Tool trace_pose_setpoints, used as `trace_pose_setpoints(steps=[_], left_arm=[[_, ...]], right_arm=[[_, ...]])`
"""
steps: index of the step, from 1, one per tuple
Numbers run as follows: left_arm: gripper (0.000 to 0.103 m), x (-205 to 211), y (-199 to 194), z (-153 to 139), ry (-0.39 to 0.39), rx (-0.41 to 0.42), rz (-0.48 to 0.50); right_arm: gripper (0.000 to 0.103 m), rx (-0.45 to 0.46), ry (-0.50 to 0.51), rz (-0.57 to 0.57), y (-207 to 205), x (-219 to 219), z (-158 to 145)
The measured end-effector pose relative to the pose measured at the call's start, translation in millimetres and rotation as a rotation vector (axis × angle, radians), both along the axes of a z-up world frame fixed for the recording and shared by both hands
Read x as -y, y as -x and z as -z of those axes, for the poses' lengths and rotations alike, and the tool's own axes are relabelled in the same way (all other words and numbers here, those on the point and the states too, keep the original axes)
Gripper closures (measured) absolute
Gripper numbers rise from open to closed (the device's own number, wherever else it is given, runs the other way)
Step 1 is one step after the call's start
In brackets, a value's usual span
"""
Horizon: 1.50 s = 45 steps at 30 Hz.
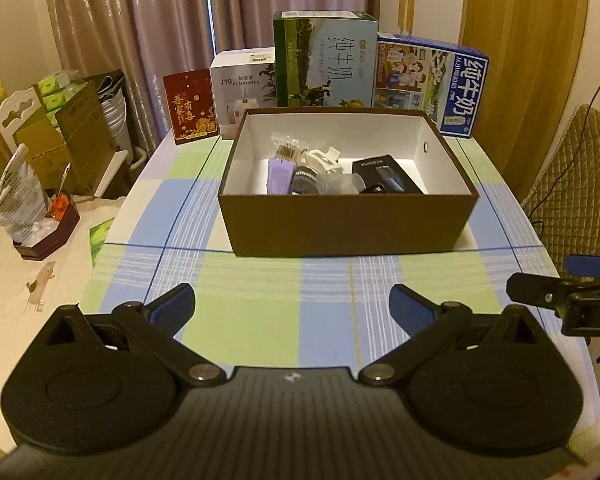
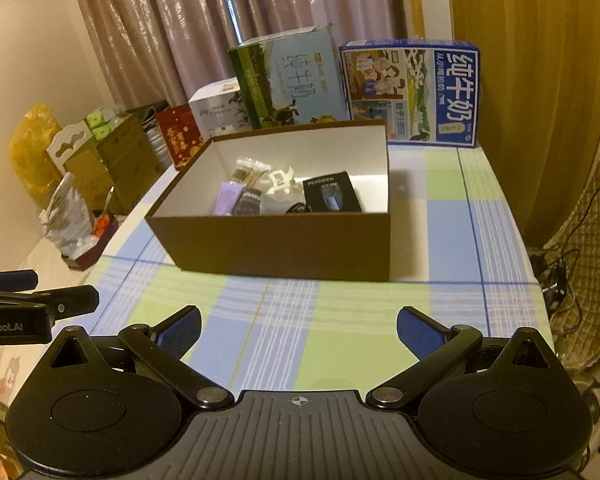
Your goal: Organize objects
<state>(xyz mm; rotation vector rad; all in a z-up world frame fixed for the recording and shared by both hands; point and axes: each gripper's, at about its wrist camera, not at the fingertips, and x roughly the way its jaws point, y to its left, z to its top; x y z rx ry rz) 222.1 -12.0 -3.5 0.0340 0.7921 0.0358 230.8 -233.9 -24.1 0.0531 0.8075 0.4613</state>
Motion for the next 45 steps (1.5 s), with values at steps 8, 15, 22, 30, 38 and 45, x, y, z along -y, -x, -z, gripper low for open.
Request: trace_pose_setpoints(steps=[8,15,22,30,38,45], left_arm=[[0.001,0.1,25.2,-6.6,0.017,0.007,0.004],[0.002,-11.8,42.5,-10.4,0.02,0.003,0.026],[0.002,-26.9,59.7,-13.1,0.02,-0.008,0.062],[0.002,-37.6,78.6,-15.0,0.032,-0.007,0.099],[0.002,-42.4,89.7,-17.8,0.042,0.003,0.126],[0.002,-45.8,93.6,-18.2,0.048,0.005,0.136]], right_arm=[[0.002,0.024,-0.003,-0.002,23.9,1.7,-12.0],[0.002,0.042,0.02,0.005,52.6,-13.2,-23.8],[0.002,0.034,0.026,0.035,78.4,-28.6,-30.6],[0.002,0.024,0.043,0.066,100.8,-37.0,-31.0],[0.002,0.024,0.067,0.092,115.6,-41.8,-28.4],[0.002,0.015,0.076,0.105,122.1,-44.3,-25.4]])
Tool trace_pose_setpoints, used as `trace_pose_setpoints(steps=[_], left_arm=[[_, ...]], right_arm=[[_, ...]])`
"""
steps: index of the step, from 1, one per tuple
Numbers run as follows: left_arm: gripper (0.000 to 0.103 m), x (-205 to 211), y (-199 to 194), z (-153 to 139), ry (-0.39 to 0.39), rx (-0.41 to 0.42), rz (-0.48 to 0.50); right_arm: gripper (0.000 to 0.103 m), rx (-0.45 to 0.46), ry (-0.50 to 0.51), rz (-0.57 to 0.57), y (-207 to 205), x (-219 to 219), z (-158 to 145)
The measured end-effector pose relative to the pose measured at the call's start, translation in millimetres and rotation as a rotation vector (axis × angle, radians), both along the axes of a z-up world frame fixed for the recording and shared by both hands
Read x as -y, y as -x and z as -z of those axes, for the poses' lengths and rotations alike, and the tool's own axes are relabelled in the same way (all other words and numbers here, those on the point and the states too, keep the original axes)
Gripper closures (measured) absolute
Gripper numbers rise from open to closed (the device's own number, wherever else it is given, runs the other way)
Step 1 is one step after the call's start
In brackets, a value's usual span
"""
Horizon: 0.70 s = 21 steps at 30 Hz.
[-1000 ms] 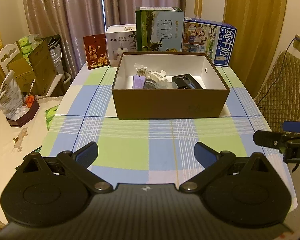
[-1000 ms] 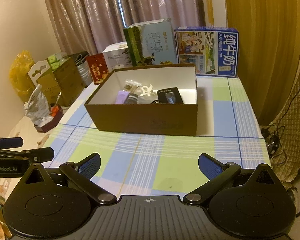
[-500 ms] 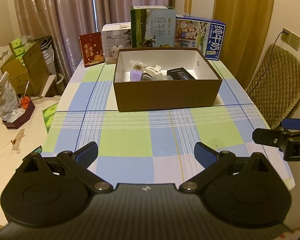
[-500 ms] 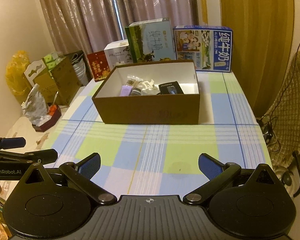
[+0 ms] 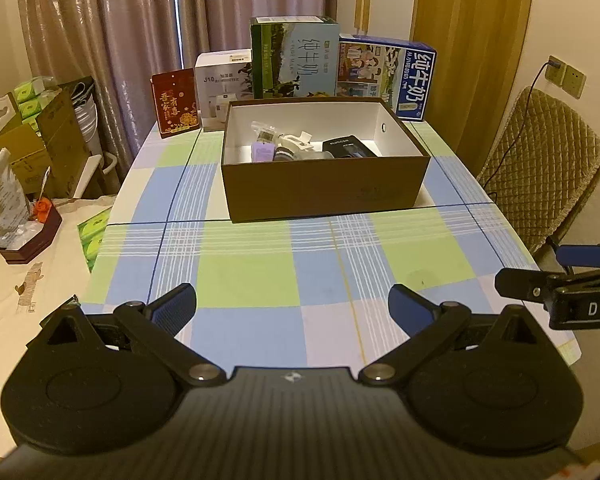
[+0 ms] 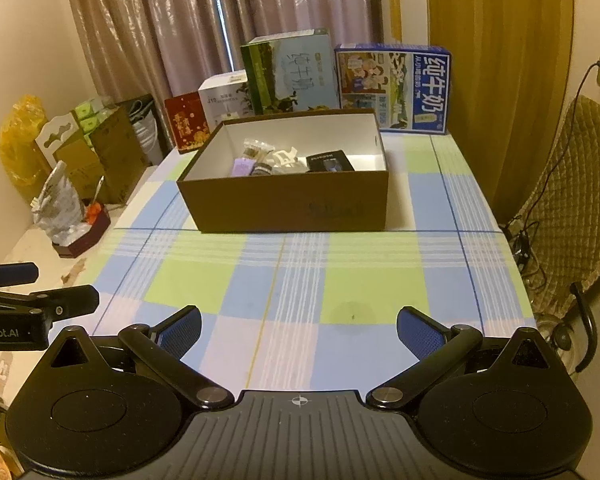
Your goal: Organize objects
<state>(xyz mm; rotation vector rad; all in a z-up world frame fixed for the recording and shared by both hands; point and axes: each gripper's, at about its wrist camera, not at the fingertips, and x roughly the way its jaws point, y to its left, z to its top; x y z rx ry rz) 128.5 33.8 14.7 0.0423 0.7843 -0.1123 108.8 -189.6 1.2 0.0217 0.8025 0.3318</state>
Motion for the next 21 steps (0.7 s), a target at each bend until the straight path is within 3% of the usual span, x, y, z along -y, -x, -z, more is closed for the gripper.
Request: trace_pose_setpoints(steps=[21], left_arm=[[0.002,-2.5,-3.8,-0.5,0.003,0.006,0.011]], right_arm=[[0.002,0.0,0.006,0.014,1.8,-2.2,0.2]])
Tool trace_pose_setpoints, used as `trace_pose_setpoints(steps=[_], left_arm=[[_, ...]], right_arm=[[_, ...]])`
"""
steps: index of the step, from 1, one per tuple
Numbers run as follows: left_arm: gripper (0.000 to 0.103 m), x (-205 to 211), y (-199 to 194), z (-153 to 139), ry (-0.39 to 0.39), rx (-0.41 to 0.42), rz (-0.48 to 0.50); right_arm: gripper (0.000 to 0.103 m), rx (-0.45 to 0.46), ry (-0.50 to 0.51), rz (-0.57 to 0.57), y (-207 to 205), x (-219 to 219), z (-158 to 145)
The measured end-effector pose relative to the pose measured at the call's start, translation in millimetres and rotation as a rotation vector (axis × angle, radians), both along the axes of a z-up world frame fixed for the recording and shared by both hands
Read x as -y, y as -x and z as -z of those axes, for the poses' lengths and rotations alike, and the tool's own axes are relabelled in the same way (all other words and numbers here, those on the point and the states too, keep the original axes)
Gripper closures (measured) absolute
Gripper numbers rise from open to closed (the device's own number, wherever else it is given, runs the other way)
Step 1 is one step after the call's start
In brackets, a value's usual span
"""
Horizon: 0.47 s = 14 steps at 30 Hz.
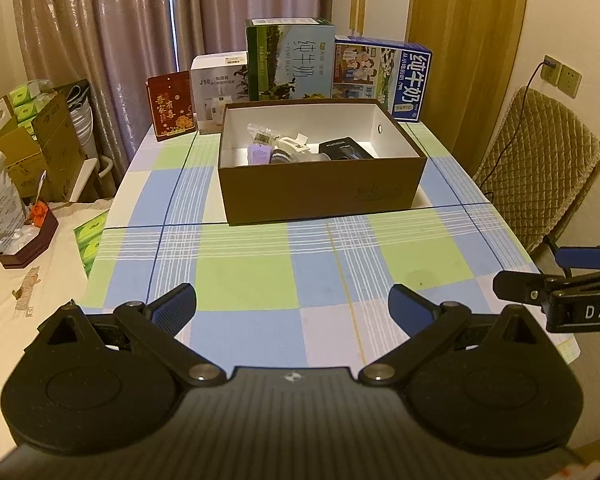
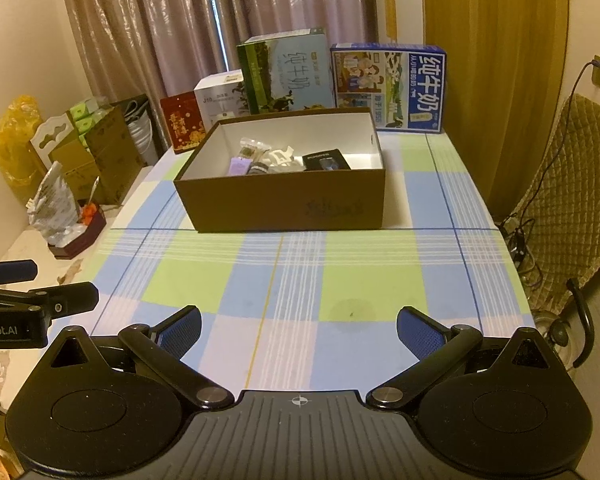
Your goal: Organize objects
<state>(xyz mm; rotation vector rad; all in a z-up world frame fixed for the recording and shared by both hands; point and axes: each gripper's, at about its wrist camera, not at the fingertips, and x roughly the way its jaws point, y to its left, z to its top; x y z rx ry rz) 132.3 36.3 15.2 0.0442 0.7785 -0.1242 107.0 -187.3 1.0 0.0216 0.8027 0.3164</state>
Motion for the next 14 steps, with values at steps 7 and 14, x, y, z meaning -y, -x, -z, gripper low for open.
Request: trace_pose_setpoints(steps=[7,14], left_arm=[[0.002,-0.4,-1.3,0.7,0.001,-0.003,-0.003],[0.002,-0.2,-2.6,1.9,-0.004,0.0,0.0]], right_arm=[[0.002,-0.001,0.002,-0.002,-1.3,-1.1,-0.5],[0.002,-0.003,0.002,-0.003,-2.3,-2.4,-0.7]])
